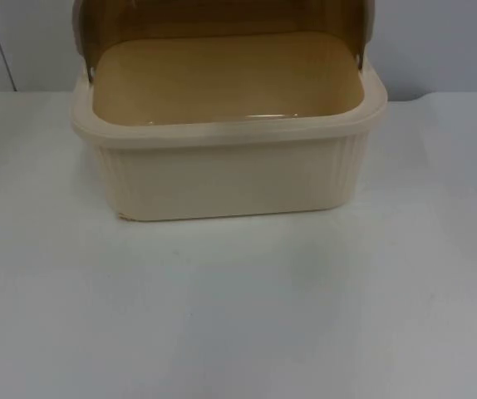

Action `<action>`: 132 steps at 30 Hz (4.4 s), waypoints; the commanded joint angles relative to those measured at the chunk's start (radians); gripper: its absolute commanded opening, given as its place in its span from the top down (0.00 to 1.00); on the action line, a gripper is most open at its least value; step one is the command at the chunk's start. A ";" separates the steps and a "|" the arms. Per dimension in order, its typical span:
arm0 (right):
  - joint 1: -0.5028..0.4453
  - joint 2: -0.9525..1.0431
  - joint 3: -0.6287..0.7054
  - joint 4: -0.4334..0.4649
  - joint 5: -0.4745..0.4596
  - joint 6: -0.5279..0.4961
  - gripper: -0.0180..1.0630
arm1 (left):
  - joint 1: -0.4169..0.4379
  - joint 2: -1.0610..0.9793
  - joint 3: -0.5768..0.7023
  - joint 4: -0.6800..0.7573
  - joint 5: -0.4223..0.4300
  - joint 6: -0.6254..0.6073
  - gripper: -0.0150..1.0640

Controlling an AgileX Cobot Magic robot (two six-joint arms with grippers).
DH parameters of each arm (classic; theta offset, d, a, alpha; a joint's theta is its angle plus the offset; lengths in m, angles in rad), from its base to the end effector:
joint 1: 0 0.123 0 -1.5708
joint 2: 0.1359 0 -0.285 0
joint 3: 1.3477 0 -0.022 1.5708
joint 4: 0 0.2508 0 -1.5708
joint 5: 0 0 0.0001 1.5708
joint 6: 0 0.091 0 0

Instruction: Open the box lid with the left hand, place the block into the box with the right hand, then close the box lid with the left hand.

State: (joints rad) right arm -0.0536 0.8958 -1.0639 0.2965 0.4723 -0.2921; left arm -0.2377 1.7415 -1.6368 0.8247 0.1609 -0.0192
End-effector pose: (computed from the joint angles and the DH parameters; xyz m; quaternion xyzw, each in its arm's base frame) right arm 0.1796 0.0025 0.4343 -0.0317 0.7727 0.0262 0.6335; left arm 0.4173 -0.0900 0.4008 0.3374 0.6702 0.2252 0.6215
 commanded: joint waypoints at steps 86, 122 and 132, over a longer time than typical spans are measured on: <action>-0.004 0.011 0.001 -0.006 0.019 0.029 0.01 | -0.084 0.278 0.056 0.920 -0.486 -1.086 0.99; -0.004 0.006 0.001 0.004 0.025 0.064 0.01 | -0.216 -0.058 0.479 0.920 -0.406 -1.317 0.99; -0.004 0.006 0.001 0.003 0.029 0.064 0.01 | -0.107 -0.306 0.563 0.920 -0.228 -1.765 0.99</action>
State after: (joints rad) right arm -0.0536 0.9083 -1.0639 0.2958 0.4997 -0.2289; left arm -0.3772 1.4934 -1.1033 1.7487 -0.1428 -1.7308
